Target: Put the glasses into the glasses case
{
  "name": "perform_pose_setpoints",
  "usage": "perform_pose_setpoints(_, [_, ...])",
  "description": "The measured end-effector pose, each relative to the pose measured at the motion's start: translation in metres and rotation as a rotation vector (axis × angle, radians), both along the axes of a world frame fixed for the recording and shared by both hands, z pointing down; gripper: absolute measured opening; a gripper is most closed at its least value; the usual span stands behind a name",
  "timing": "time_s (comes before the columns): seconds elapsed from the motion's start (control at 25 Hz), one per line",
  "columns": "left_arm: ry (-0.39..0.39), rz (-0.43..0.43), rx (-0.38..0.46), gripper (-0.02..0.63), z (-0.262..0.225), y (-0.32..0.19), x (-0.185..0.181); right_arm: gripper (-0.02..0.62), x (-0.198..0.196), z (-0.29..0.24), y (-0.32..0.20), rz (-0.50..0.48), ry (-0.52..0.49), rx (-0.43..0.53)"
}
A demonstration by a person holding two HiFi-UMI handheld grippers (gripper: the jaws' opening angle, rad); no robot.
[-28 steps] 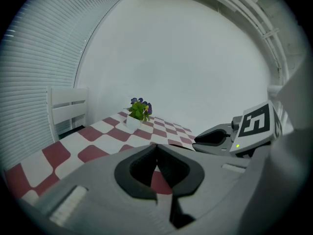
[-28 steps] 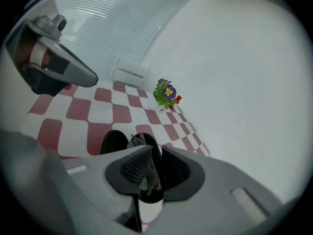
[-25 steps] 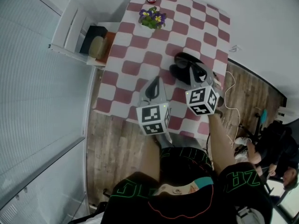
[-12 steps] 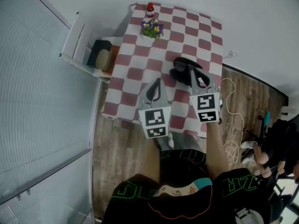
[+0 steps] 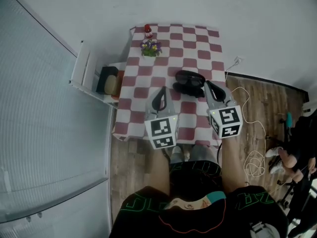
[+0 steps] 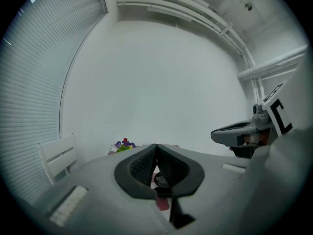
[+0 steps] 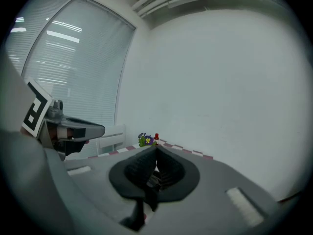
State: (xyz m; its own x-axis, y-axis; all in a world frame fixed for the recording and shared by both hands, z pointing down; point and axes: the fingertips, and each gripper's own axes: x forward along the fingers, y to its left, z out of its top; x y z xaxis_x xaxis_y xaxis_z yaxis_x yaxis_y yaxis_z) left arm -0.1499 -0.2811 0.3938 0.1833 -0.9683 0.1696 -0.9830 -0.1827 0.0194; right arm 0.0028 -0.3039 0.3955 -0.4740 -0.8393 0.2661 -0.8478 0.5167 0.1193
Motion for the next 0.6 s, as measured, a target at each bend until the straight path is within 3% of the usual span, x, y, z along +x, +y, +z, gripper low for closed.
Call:
perform_pose_setpoints(0.24, [-0.026, 0.038, 0.044, 0.009, -0.017, -0.001, 0.024, 0.005, 0.04, -0.022, 0.01, 0.082, -0.066, 0.047])
perform_pose_setpoints(0.6, [-0.016, 0.094, 0.045, 0.009, -0.015, -0.001, 0.057, 0.005, 0.072, -0.031, 0.02, 0.135, -0.078, 0.073])
